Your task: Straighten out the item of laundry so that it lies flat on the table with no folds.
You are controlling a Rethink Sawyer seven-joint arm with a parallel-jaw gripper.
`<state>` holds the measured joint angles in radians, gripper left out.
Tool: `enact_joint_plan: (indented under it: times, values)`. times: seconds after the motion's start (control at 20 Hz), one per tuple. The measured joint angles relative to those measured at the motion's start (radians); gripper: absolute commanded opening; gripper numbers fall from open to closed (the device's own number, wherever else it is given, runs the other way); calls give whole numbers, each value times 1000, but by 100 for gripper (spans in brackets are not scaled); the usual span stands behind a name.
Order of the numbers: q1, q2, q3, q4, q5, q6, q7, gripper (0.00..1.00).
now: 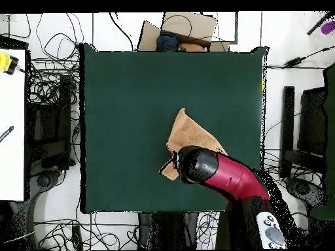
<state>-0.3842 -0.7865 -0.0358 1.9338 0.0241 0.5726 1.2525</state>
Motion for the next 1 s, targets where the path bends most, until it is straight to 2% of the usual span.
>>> enact_joint_plan:
  times: [0.25, 0.55, 1.0]
  values:
    - [-12, -24, 0, 2, -33, -15, 0, 100]
    - [-84, -22, 16, -24, -49, -19, 0, 100]
    - [-186, 64, 92, -173, -80, 7, 0, 100]
